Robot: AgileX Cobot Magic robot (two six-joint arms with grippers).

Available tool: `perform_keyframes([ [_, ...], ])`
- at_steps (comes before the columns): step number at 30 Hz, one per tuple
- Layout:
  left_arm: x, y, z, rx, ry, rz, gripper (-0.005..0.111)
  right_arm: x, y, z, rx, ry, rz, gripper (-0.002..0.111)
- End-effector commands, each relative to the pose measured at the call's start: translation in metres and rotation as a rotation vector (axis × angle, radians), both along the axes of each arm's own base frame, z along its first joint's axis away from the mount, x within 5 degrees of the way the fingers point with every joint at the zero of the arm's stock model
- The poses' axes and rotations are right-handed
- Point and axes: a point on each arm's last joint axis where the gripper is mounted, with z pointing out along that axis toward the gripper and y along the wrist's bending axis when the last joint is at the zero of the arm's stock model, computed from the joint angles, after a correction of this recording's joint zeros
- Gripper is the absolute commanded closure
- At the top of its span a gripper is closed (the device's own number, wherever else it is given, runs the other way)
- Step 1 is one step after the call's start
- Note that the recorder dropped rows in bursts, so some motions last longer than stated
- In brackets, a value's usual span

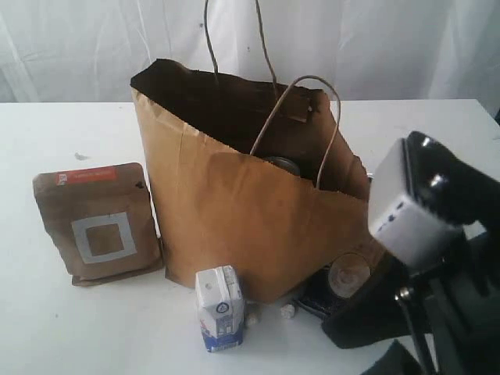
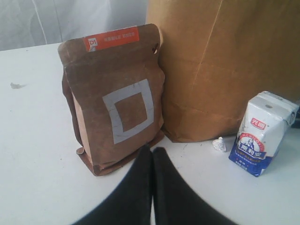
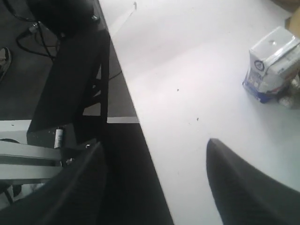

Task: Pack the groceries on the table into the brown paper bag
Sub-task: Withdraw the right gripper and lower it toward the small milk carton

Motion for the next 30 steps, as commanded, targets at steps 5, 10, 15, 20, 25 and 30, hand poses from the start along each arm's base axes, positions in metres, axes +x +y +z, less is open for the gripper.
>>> perform_keyframes([
  [5,0.000,0.000,-0.002,-0.001,0.008,0.004,0.106,-0.002,-0.001,-0.029,-0.054,0.005,-0.018,0.050],
  [10,0.000,0.000,-0.002,-0.001,0.008,0.004,0.106,0.008,0.000,-0.036,-0.245,-0.058,-0.138,0.050],
  [15,0.000,0.000,-0.002,-0.001,0.008,0.004,0.106,0.003,0.008,-0.044,-0.386,-0.040,-0.253,0.050],
  [20,0.000,0.000,-0.002,-0.001,0.008,0.004,0.106,-0.008,0.043,-0.054,-0.319,0.033,-0.296,0.050],
  [25,0.000,0.000,-0.002,-0.001,0.008,0.004,0.106,0.008,0.070,-0.056,-0.204,0.068,-0.507,0.050],
  [30,0.000,0.000,-0.002,-0.001,0.008,0.004,0.106,0.024,0.090,-0.059,-0.174,0.078,-0.609,0.042],
])
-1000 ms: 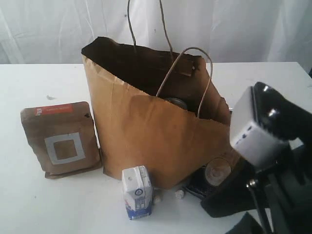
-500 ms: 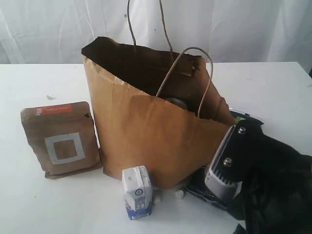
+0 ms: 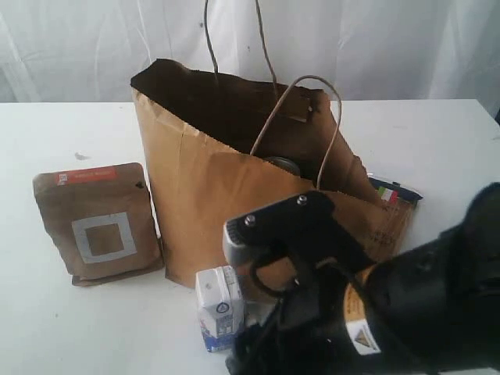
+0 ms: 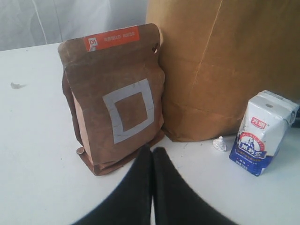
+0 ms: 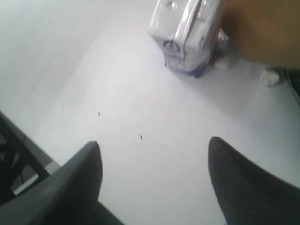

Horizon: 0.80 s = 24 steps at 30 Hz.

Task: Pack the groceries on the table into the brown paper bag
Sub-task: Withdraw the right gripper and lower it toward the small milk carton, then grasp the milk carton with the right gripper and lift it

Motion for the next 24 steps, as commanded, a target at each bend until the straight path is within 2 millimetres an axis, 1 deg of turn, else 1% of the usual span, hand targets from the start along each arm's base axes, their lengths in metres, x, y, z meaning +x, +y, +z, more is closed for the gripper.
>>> perform_keyframes([
  [1,0.000,0.000,-0.002,-0.004,0.007,0.004,0.106,0.013,0.018,-0.002,0.022,-0.014,-0.080,0.038],
  [4,0.000,0.000,-0.002,-0.004,0.007,0.004,0.106,0.019,0.029,-0.006,0.004,-0.017,-0.075,0.034],
  [9,0.000,0.000,-0.002,-0.004,0.007,0.004,0.106,0.031,0.047,-0.011,-0.032,-0.039,-0.059,0.034],
  [12,0.000,0.000,-0.002,-0.004,0.007,0.004,0.106,0.037,0.054,-0.016,-0.069,-0.057,-0.047,0.034],
  [17,0.000,0.000,-0.002,-0.004,0.007,0.004,0.106,0.046,0.058,-0.023,-0.105,-0.061,-0.063,0.034],
  [24,0.000,0.000,-0.002,-0.004,0.007,0.004,0.106,0.054,0.056,-0.025,-0.102,-0.043,-0.125,0.034],
])
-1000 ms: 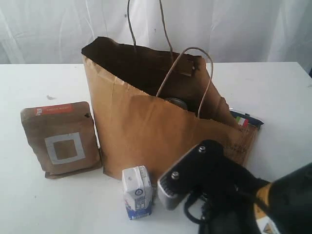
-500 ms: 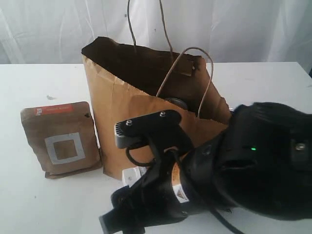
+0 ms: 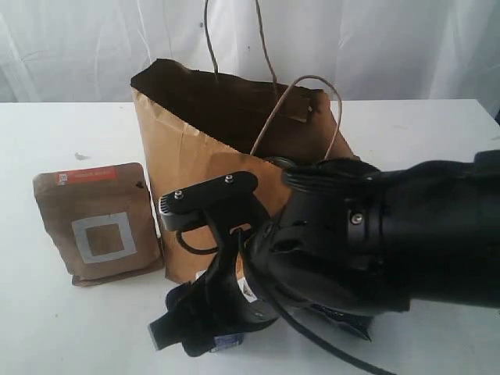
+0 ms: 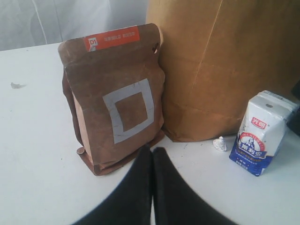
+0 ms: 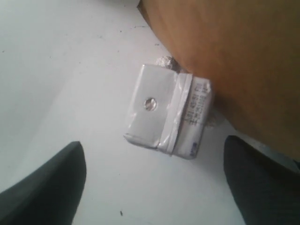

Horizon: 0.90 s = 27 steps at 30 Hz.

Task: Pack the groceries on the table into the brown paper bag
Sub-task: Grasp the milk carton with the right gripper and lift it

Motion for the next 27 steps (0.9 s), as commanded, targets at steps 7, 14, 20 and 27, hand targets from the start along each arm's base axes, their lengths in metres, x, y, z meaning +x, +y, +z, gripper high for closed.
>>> perform_keyframes([
  [7,0.000,0.000,-0.002,-0.004,0.007,0.004,0.106,0.013,0.005,-0.003,-0.016,-0.016,-0.025,0.034],
  [14,0.000,0.000,-0.001,-0.005,0.005,0.005,0.106,0.027,0.009,-0.011,-0.077,-0.011,-0.052,0.034],
  [20,0.000,0.000,-0.001,-0.005,0.005,0.005,0.106,0.032,0.014,-0.024,-0.076,-0.001,-0.050,0.034],
  [27,0.000,0.000,-0.001,-0.005,0.005,0.005,0.106,0.034,0.019,-0.037,-0.087,0.016,-0.049,0.058],
])
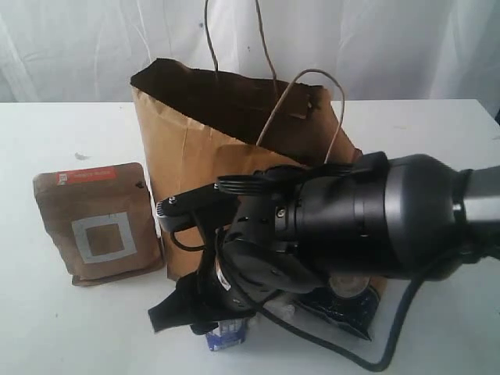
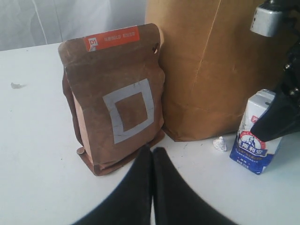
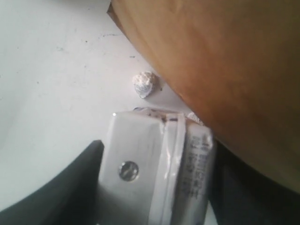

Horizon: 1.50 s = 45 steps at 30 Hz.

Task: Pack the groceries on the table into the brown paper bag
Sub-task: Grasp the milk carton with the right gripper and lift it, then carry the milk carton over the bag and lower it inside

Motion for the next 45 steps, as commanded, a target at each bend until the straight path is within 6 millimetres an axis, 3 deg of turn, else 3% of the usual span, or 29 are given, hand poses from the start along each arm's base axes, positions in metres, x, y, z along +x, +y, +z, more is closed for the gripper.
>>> perform_keyframes([
  [1,0.000,0.000,-0.001,-0.005,0.005,0.005,0.106,0.005,0.001,-0.003,0.004,-0.008,-0.002,0.058],
  [3,0.000,0.000,-0.001,-0.005,0.005,0.005,0.106,0.005,0.001,-0.002,-0.003,-0.004,-0.006,0.071],
  [6,0.000,0.000,-0.001,-0.005,0.005,0.005,0.106,0.002,0.000,0.004,-0.009,-0.004,-0.009,0.108],
  [23,0.000,0.000,-0.001,-0.006,0.003,0.005,0.106,-0.045,0.007,0.065,0.104,-0.127,0.221,0.108],
  [30,0.000,0.000,-0.001,-0.006,0.003,0.005,0.106,-0.055,0.013,0.122,0.158,-0.241,0.328,0.108],
  [39,0.000,0.000,-0.001,-0.006,0.003,0.005,0.106,-0.039,0.008,0.200,0.121,-0.513,0.314,0.108],
  [42,0.000,0.000,-0.001,-0.006,0.003,0.005,0.106,-0.024,-0.005,0.237,0.100,-0.648,0.234,0.108],
  [45,0.000,0.000,-0.001,-0.006,0.003,0.005,0.106,-0.005,-0.018,0.250,0.081,-0.706,0.160,0.108],
])
